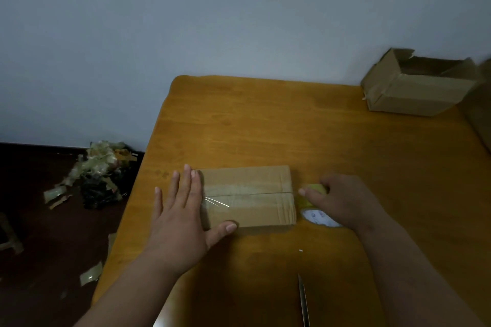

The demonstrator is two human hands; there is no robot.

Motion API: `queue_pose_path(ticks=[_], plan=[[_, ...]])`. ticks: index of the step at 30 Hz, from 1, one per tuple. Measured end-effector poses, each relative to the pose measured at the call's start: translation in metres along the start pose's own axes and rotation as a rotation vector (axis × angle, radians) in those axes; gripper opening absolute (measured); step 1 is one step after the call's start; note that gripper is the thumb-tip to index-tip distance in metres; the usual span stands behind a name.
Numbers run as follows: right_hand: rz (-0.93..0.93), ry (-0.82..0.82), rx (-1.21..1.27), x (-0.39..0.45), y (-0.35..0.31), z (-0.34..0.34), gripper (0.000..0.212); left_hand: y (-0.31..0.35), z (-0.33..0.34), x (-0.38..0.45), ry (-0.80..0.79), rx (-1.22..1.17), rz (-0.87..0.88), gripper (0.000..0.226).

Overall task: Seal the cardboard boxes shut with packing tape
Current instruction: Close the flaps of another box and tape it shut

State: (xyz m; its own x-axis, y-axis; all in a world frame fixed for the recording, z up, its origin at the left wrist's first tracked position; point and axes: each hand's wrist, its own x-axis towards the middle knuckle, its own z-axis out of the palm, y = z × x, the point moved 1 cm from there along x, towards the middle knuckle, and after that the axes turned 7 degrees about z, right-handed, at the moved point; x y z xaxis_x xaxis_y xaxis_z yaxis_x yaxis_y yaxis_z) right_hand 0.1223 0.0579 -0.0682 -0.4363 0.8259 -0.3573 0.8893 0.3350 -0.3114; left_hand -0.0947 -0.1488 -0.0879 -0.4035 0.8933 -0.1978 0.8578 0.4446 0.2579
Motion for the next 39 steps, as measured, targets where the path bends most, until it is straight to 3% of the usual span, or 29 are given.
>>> queue_pose_path(ticks=[3, 6, 11, 16, 19, 25, 29, 34, 35, 39], plan=[[-0.052, 0.025, -0.025, -0.003, -0.003, 0.011, 0.046, 0.022, -0.006, 0.001, 0.05, 0.12, 0.153, 0.106], [-0.077, 0.006, -0.006, -0.003, -0.002, 0.016, 0.045, 0.04, -0.001, 0.008, -0.057, 0.149, 0.261, 0.108], [-0.035, -0.056, 0.341, -0.004, 0.012, 0.022, 0.037, 0.056, -0.013, 0.018, -0.168, 0.267, 0.227, 0.115], [-0.041, -0.135, 0.387, -0.007, 0.002, 0.034, 0.016, 0.088, 0.002, 0.033, -0.156, 0.256, 0.462, 0.108], [0.074, -0.142, 0.635, -0.011, 0.014, 0.036, 0.008, 0.088, -0.002, 0.041, -0.228, 0.277, 0.45, 0.108], [0.312, -0.279, 1.335, -0.014, 0.034, 0.06, 0.037, 0.099, -0.01, 0.066, -0.324, 0.37, 0.534, 0.135], [0.374, -0.392, 1.663, -0.017, 0.045, 0.072, 0.078, 0.099, -0.01, 0.077, -0.303, 0.348, 0.56, 0.123], [0.252, -0.447, 1.755, -0.03, 0.05, 0.048, 0.108, 0.09, -0.024, 0.063, -0.208, 0.137, 0.586, 0.111], [0.157, -0.449, 1.786, -0.031, 0.051, 0.036, 0.105, 0.088, -0.03, 0.059, -0.163, 0.066, 0.594, 0.112], [-0.33, -0.424, 1.727, -0.036, 0.024, -0.025, 0.062, 0.08, -0.048, 0.042, -0.046, -0.432, 0.595, 0.122]])
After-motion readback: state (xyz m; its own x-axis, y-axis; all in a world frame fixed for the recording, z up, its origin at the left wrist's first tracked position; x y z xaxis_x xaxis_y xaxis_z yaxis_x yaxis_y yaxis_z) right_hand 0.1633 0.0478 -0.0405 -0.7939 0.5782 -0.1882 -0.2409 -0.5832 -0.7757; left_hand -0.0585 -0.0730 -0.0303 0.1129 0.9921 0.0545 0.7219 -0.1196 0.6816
